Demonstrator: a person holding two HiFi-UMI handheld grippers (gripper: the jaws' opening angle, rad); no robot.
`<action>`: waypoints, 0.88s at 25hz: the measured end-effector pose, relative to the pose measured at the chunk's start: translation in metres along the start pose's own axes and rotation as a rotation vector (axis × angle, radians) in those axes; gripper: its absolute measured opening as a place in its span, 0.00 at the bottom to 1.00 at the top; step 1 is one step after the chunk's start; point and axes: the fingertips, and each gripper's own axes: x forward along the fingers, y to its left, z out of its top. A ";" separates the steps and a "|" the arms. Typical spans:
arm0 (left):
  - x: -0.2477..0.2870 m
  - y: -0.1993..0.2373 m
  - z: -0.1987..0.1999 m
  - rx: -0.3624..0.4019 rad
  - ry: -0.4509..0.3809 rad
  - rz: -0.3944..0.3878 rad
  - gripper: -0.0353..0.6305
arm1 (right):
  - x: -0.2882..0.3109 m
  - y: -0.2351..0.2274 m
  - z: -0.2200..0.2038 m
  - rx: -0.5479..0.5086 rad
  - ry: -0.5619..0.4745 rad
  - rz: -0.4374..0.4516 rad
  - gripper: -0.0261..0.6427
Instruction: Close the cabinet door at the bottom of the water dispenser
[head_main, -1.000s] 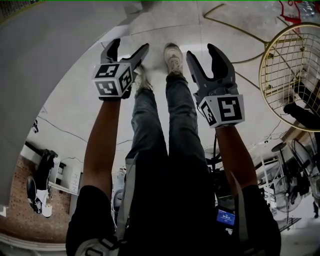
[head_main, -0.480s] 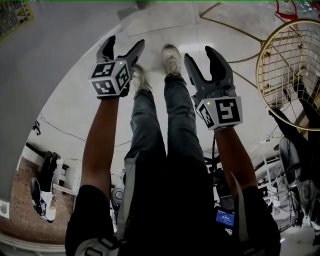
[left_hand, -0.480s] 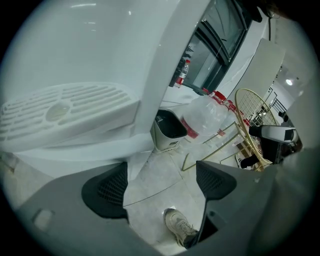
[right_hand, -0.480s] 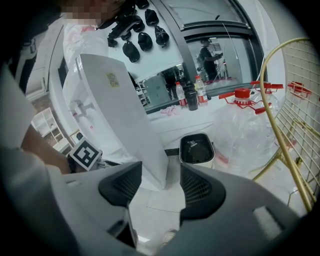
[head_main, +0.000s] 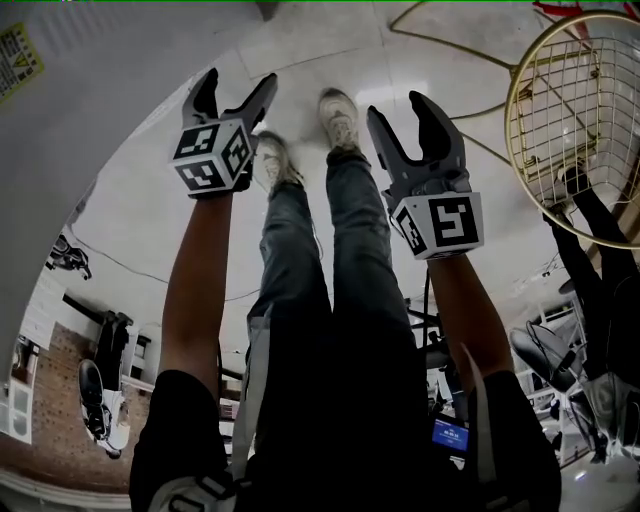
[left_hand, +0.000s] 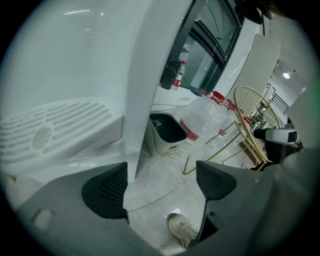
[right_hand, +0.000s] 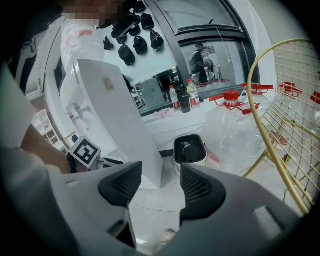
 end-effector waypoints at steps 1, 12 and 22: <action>0.001 -0.002 0.001 0.005 0.000 -0.004 0.72 | -0.002 -0.001 -0.001 0.004 -0.002 -0.003 0.40; -0.008 -0.048 0.015 0.054 -0.034 -0.107 0.72 | -0.038 -0.003 0.004 -0.009 -0.040 -0.065 0.40; -0.167 -0.112 0.091 0.233 -0.198 -0.258 0.71 | -0.141 0.089 0.088 -0.040 -0.224 -0.132 0.40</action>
